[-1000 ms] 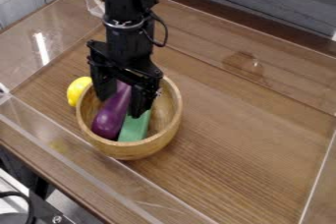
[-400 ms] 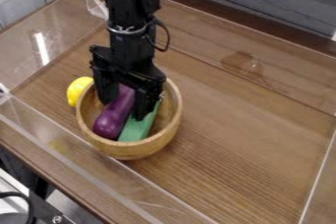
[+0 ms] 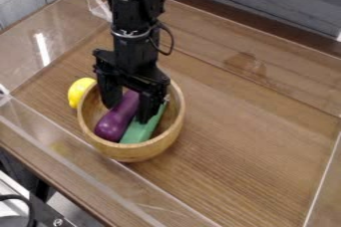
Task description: Remove the purple eggplant from inside the brown bowl and put it on the table
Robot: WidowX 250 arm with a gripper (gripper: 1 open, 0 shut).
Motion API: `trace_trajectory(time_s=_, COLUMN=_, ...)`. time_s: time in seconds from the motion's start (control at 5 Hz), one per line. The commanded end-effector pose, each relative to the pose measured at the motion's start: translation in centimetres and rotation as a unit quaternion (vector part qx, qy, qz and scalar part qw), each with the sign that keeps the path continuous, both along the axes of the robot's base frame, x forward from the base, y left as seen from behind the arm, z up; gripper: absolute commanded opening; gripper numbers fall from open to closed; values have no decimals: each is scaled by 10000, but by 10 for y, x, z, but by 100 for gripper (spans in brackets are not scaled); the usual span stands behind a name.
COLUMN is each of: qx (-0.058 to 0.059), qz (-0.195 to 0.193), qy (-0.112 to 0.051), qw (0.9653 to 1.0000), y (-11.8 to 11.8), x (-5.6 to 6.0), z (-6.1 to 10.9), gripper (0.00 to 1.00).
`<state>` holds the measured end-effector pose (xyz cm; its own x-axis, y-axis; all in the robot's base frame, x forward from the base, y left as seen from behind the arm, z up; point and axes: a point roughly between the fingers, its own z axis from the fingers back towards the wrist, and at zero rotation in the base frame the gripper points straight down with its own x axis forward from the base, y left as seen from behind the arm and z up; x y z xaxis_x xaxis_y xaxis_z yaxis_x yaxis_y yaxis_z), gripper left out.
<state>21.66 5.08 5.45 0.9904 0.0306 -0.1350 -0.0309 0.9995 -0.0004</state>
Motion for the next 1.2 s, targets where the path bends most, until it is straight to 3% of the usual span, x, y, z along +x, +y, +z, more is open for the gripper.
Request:
trace_trajectory(time_s=0.0, qx=4, qz=-26, qy=-127, qw=9999, y=-2, x=5, z=3, gripper=100)
trace_trajectory(time_s=0.6, qx=-37, qz=48, qy=-127, qw=9999, y=-3, x=6, z=-3, gripper=100)
trace_trajectory(time_s=0.8, qx=-35, qz=75, qy=-133, qw=9999, y=-3, x=6, z=-5, gripper=0)
trace_trajectory(time_s=1.0, qx=-72, qz=123, qy=-149, qw=9998, y=-3, x=7, z=-2, gripper=0)
